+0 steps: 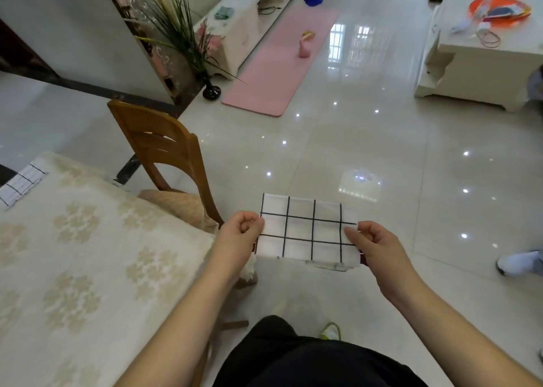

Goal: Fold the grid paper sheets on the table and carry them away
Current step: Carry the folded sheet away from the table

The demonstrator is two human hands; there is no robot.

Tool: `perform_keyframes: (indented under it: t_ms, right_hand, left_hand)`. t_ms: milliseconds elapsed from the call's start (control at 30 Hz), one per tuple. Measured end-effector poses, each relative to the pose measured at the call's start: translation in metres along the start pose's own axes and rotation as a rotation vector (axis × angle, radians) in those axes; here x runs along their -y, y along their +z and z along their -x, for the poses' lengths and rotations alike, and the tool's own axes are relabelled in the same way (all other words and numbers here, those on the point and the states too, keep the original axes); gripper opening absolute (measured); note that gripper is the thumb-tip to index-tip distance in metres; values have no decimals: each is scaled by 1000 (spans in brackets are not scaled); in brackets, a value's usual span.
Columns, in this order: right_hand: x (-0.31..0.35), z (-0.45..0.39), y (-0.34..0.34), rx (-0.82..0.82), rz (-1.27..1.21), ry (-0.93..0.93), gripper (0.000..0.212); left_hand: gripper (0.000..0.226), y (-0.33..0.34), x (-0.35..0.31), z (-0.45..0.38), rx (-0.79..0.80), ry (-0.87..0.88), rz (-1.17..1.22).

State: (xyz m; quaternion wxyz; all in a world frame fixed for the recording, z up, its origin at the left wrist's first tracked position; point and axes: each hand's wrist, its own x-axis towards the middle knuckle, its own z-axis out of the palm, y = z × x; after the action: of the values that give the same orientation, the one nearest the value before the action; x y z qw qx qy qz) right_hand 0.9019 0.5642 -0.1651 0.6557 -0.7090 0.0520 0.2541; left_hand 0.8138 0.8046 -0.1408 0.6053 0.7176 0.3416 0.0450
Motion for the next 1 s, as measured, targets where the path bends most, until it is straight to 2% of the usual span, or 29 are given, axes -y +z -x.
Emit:
perform_keyframes:
  t_ms: [100, 333, 467, 633, 767, 1000]
  right_hand:
    - [11, -28, 5, 29, 5, 20, 44]
    - [42, -99, 44, 73, 56, -14, 12]
    - [72, -153, 77, 103, 161, -31, 10]
    - [123, -213, 117, 167, 211, -74, 11]
    - [150, -251, 147, 191, 219, -77, 6]
    - [179, -311, 197, 264, 167, 1, 5]
  left_hand:
    - [8, 1, -1, -21, -6, -47, 18]
    - [11, -12, -3, -95, -37, -104, 84]
    - [7, -27, -14, -153, -125, -108, 140]
    - [11, -50, -33, -203, -137, -127, 165]
    - [9, -69, -44, -233, -138, -142, 167]
    - [13, -90, -64, -293, -267, -223, 187]
